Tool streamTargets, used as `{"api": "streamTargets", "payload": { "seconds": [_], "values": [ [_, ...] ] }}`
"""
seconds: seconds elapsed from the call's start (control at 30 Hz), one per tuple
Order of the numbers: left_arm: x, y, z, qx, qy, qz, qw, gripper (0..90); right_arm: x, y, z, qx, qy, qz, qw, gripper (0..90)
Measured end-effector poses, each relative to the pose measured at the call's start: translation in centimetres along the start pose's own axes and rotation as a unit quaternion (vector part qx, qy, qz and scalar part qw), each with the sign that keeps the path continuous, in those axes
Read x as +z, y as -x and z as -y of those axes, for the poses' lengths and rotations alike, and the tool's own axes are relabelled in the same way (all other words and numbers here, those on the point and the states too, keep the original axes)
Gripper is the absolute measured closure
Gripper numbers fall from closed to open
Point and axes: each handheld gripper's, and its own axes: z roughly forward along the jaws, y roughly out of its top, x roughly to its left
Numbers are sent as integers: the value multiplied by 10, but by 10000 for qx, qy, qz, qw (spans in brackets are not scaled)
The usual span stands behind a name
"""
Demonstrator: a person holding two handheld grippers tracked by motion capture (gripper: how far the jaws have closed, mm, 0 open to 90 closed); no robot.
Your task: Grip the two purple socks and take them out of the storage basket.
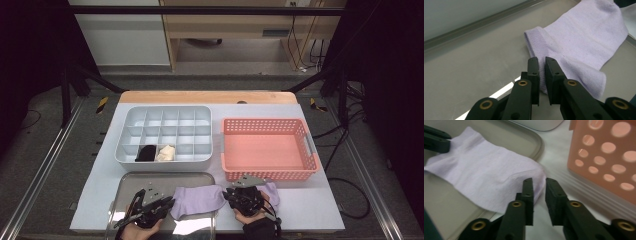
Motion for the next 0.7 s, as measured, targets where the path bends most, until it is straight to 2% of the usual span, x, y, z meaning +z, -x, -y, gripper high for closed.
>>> {"api": "streamTargets", "payload": {
  "seconds": [0.07,0.2,0.3,0.37,0.4,0.57,0.7],
  "values": [
    [0,-1,0,-48,6,33,10000,816,2,0,-1,-17,21,61,10000,716],
    [0,0,0,-23,2,3,10000,817,12,4,-3,1,-74,149,9999,740],
    [1,-1,0,-50,11,27,10000,819,16,4,-3,-83,-102,156,9998,798],
    [1,-2,0,-63,14,58,10000,821,16,2,-3,-97,-140,57,9998,888],
    [1,-2,0,-77,13,66,9999,822,15,2,-3,-108,-153,36,9998,893],
    [0,-2,-1,-103,39,87,9999,829,5,1,-1,-56,-248,0,9997,900],
    [2,2,-2,-108,113,216,9996,826,-17,2,8,55,-194,-100,9997,900]
  ]
}}
